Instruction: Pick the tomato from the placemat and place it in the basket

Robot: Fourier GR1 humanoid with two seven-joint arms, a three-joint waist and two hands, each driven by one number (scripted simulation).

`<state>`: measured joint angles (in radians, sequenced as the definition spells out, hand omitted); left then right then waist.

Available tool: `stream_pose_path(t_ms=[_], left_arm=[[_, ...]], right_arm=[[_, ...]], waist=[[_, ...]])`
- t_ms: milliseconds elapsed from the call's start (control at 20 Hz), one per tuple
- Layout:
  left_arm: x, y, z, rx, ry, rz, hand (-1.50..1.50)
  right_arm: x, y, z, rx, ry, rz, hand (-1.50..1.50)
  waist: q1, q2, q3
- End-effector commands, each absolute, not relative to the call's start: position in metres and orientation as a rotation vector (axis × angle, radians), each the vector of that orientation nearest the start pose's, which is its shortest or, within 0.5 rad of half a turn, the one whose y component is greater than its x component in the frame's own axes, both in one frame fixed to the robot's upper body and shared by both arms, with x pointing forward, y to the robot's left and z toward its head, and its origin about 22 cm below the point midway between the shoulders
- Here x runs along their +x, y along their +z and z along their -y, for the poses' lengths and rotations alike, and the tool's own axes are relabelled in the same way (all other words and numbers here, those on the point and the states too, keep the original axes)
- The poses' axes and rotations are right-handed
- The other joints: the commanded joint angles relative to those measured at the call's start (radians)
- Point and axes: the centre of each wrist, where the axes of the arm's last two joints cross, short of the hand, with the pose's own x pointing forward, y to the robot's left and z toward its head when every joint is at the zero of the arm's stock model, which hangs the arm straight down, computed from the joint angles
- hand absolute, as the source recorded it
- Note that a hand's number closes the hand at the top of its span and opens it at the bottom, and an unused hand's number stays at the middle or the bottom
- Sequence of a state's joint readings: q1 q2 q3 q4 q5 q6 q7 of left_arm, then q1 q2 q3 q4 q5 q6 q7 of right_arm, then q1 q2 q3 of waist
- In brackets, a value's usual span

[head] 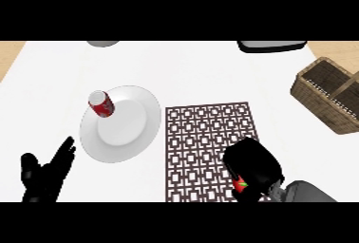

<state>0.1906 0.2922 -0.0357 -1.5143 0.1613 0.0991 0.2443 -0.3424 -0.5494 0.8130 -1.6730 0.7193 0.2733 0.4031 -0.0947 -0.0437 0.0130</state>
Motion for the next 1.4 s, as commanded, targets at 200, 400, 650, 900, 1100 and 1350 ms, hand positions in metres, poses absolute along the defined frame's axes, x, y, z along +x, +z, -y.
stream_pose_path(t_ms=[200, 400, 650, 900, 1100, 1350], left_arm=[[0.162, -0.047, -0.320, 0.237, 0.105, 0.982, 0.00], [0.156, -0.047, -0.320, 0.236, 0.110, 0.988, 0.00], [0.158, -0.045, -0.322, 0.237, 0.103, 0.996, 0.00], [0.159, -0.043, -0.319, 0.215, 0.101, 1.007, 0.00], [0.163, -0.046, -0.305, 0.192, 0.081, 1.010, 0.00], [0.167, -0.046, -0.308, 0.196, 0.032, 1.009, 0.00]], right_arm=[[0.189, 0.110, 0.193, -0.292, 1.351, 1.630, 1.50], [0.170, 0.154, 0.199, -0.163, 1.045, 1.861, 1.50], [0.154, 0.200, 0.231, -0.204, 0.867, 1.927, 1.50], [0.151, 0.234, 0.263, -0.349, 0.764, 1.889, 1.50], [0.162, 0.261, 0.293, -0.410, 0.632, 1.911, 1.50], [0.176, 0.312, 0.340, -0.474, 0.565, 1.888, 1.50]], waist=[[-0.073, 0.022, -0.006], [-0.070, 0.023, -0.009], [-0.056, 0.031, -0.013], [-0.030, 0.032, -0.014], [-0.006, 0.034, -0.014], [0.026, 0.034, -0.015]])
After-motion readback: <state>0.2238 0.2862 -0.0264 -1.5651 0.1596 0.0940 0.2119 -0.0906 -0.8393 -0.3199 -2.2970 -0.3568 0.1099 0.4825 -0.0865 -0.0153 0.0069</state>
